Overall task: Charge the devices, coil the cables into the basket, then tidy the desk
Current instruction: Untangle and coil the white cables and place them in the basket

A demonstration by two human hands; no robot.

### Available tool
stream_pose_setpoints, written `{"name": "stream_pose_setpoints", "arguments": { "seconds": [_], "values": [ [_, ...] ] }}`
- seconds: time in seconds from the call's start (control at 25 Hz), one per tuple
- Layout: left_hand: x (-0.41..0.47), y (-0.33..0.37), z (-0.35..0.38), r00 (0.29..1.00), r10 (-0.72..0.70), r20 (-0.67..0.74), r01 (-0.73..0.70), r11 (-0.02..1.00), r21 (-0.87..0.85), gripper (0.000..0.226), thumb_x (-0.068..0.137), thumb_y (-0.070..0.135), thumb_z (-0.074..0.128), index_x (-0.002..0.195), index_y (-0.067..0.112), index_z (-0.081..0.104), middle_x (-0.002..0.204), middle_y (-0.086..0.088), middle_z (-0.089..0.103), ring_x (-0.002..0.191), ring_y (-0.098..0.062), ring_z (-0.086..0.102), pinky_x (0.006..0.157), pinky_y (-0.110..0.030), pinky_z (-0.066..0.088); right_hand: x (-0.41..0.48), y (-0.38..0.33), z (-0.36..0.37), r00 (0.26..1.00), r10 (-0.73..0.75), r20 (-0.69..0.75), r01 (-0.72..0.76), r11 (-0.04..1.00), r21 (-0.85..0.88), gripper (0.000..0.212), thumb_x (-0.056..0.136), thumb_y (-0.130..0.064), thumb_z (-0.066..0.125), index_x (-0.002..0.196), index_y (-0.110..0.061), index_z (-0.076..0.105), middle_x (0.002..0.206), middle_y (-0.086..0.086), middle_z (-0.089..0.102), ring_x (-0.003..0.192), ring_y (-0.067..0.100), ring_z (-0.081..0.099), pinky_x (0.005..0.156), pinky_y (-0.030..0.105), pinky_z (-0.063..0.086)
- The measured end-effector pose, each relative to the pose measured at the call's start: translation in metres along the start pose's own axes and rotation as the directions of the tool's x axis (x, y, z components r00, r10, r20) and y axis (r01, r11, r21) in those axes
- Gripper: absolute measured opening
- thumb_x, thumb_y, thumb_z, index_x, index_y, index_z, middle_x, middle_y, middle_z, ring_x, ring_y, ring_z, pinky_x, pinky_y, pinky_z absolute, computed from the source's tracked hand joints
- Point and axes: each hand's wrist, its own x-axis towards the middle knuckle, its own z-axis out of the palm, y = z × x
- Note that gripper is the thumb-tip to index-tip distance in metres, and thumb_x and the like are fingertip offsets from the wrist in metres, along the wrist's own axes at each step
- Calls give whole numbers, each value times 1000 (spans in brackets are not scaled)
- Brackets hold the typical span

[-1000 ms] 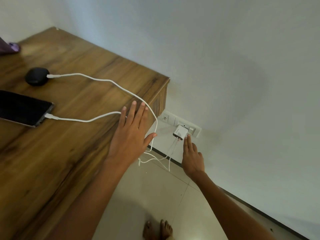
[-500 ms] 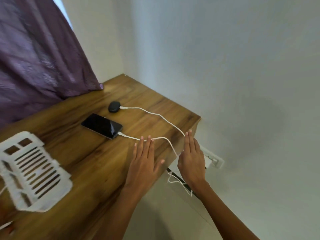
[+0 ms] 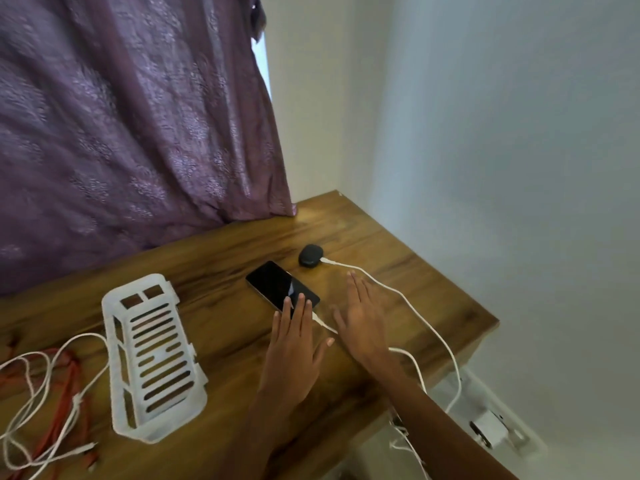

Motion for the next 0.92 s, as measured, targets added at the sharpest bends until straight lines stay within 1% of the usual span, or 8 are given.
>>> {"name": "stream_pose_setpoints", "arguments": {
  "seconds": [0.12, 0.16, 0.24, 0.32, 0.48, 0.68, 0.84, 0.92],
  "values": [
    [37, -9, 5, 997, -60, -46, 57, 996, -67, 81, 87, 61, 12, 146, 6, 18, 156, -11, 15, 141, -24, 1, 113, -37, 4, 49, 6, 15, 990, -13, 142, 6, 999, 45, 63, 92, -40, 52, 142, -7, 32, 147, 10, 37, 136, 25, 32, 112, 35, 24],
    [50, -12, 7, 996, -84, -42, 81, 993, -83, 87, 84, 67, 3, 148, 8, 5, 158, -8, 0, 138, -20, -14, 112, -34, -7, 66, 9, 20, 984, -20, 175, 9, 998, 63, 65, 92, -41, 52, 144, -10, 28, 149, 7, 33, 138, 22, 28, 114, 33, 20],
    [71, -15, 7, 993, -114, -41, 109, 988, -107, 105, 67, 75, -21, 148, 11, -4, 157, -3, -11, 135, -16, -25, 109, -30, -15, 95, 14, 26, 976, -23, 217, 6, 997, 78, 67, 90, -37, 57, 144, -12, 27, 150, 6, 32, 138, 20, 27, 113, 31, 19],
    [93, -15, 9, 986, -161, -35, 155, 980, -128, 104, 69, 76, -20, 148, 11, -3, 158, -3, -9, 136, -16, -24, 109, -28, -15, 121, 20, 33, 963, -36, 267, 7, 994, 110, 66, 86, -33, 62, 141, -12, 33, 146, 7, 37, 133, 22, 32, 110, 30, 23],
    [133, -16, 22, 969, -245, 35, 247, 957, -153, 67, 98, 49, 21, 148, 10, 0, 158, -5, -4, 145, -23, -12, 113, -31, -10, 156, 31, 57, 942, -44, 334, -8, 988, 153, 66, 75, -45, 71, 128, -14, 48, 128, 5, 52, 120, 21, 44, 100, 30, 31],
    [151, -19, 33, 969, -247, 12, 245, 953, -179, 72, 90, 50, 1, 148, 9, 12, 157, -7, 11, 145, -29, -3, 112, -33, -7, 164, 30, 72, 944, -98, 314, 52, 987, 151, 59, 73, -54, 67, 119, -19, 57, 119, -1, 60, 116, 17, 47, 94, 30, 28],
    [156, -17, 34, 967, -252, -35, 233, 932, -276, 51, 101, 21, 30, 147, 8, 14, 156, -8, 14, 146, -27, -2, 117, -35, -1, 162, 24, 61, 955, -45, 293, -13, 982, 190, 50, 73, -53, 67, 110, -20, 62, 103, -1, 66, 103, 18, 52, 86, 30, 28],
    [156, -16, 27, 965, -238, -107, 194, 929, -315, 51, 97, 11, 42, 145, 7, 25, 152, -12, 27, 144, -31, 13, 117, -38, 9, 161, 20, 45, 957, -15, 289, -41, 982, 187, 49, 72, -54, 68, 107, -20, 64, 98, -1, 67, 98, 18, 55, 84, 31, 31]
  ]
}}
